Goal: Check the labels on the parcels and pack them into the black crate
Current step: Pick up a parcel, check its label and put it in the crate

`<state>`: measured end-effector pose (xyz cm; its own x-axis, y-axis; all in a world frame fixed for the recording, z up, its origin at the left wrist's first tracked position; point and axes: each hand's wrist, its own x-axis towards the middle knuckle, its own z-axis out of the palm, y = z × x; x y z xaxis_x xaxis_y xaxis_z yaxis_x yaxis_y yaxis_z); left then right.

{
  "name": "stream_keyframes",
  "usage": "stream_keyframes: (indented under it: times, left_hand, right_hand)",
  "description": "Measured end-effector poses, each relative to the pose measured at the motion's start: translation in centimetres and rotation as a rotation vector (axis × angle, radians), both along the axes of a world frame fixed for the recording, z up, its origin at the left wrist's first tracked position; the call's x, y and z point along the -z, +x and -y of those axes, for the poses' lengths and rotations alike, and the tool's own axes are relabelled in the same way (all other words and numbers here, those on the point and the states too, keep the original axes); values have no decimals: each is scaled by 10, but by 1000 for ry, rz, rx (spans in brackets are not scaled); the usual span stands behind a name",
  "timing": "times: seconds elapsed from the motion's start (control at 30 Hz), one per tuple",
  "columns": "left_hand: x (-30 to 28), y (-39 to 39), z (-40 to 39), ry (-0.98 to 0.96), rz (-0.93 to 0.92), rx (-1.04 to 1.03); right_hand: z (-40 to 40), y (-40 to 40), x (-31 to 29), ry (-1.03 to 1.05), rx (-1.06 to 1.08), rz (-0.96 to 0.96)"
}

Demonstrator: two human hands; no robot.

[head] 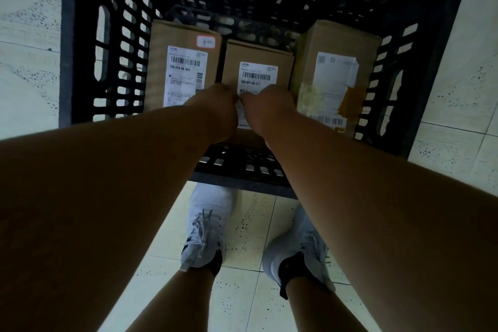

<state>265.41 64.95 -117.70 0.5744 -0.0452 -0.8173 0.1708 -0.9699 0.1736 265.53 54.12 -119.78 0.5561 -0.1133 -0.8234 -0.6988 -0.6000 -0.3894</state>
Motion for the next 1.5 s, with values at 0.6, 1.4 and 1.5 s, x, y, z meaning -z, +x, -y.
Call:
stream_keyframes:
  times: [0.6,1.4,1.5]
  left_hand:
    - [-109,7,4,-58,140,-143]
    - [-810,-35,106,-1049,766,126]
    - [-831,-53,136,-1112,751,242]
  right_hand:
    - [20,18,-130,-81,-279,281]
    - [118,-121,-826,-262,448,1106]
    - [147,-152,-852,-320,541,1137]
